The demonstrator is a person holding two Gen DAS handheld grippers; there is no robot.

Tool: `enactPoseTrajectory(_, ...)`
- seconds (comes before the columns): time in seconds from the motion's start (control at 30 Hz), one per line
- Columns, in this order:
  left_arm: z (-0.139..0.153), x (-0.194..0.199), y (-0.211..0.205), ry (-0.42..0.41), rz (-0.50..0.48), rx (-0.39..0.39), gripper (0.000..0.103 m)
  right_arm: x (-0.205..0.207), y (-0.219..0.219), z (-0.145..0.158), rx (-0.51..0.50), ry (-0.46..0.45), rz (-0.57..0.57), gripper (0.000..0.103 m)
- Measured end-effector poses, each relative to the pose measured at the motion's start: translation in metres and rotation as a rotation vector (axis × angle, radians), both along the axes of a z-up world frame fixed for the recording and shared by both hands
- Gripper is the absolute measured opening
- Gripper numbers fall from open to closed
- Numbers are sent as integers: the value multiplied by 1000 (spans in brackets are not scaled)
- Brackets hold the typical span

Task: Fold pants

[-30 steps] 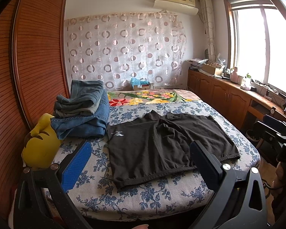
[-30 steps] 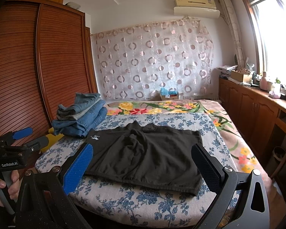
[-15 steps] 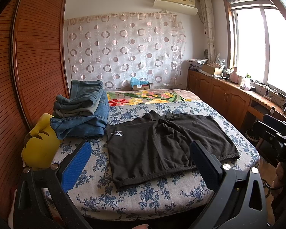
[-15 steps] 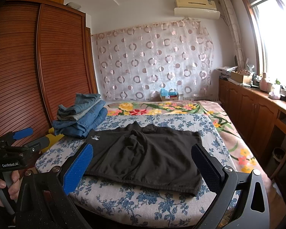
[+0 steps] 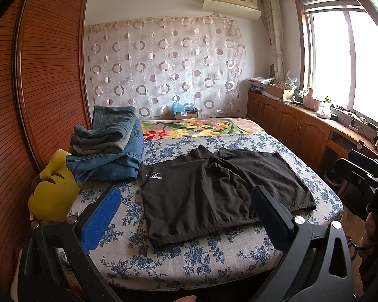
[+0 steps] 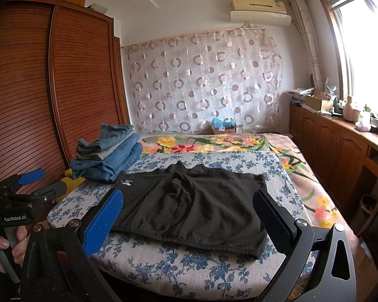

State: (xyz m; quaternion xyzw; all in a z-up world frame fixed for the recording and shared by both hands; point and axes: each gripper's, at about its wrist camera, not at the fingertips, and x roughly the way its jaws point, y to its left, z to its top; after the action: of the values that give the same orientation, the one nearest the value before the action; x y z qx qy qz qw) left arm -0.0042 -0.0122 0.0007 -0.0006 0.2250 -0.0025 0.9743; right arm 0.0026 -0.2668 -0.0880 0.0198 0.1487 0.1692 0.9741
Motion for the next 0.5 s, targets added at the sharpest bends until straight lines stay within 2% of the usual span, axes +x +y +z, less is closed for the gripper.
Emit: enactPoseTrajectory(0.5, 6, -1, -7, 1, -8, 1, 103, -1, -2, 1, -1, -4, 4, 103)
